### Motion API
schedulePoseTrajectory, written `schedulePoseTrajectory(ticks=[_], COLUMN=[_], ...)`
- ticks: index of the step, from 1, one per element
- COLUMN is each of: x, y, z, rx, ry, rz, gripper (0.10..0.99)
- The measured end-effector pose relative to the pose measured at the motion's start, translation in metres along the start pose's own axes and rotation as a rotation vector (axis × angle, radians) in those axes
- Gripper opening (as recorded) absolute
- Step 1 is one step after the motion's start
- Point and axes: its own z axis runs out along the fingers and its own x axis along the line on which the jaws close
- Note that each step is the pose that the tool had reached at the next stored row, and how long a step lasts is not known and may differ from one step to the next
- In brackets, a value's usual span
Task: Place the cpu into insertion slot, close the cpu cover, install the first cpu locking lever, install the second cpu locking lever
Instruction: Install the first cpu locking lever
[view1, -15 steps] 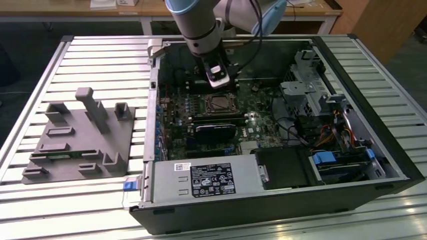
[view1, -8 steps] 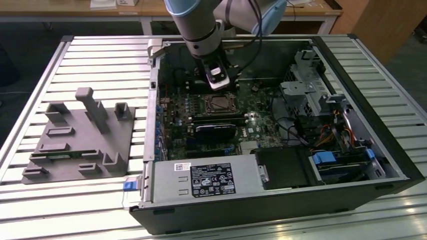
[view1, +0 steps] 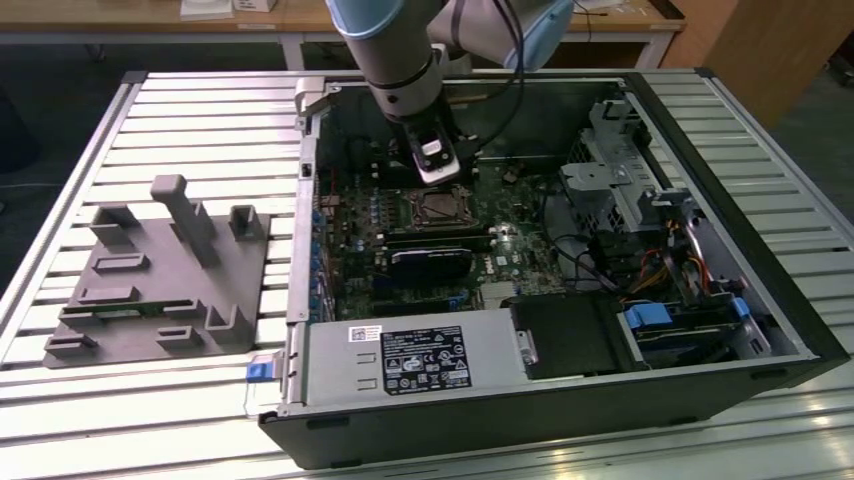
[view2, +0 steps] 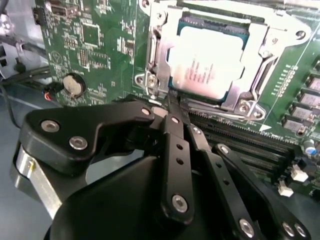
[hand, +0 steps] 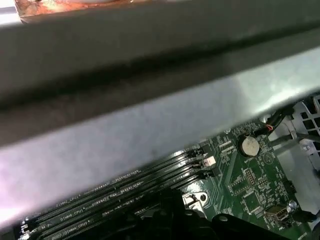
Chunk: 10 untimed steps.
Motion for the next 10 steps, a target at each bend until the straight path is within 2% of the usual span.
schedulePoseTrajectory(ticks=[5, 10], x=[-0.0005, -0.0029], y=[0.0002, 0.0025], z=[-0.0017, -0.0104], rx=[0.000, -0.004], ry=[0.0001, 0.0015], rz=[0.000, 0.002], gripper=[0.106, 0.106])
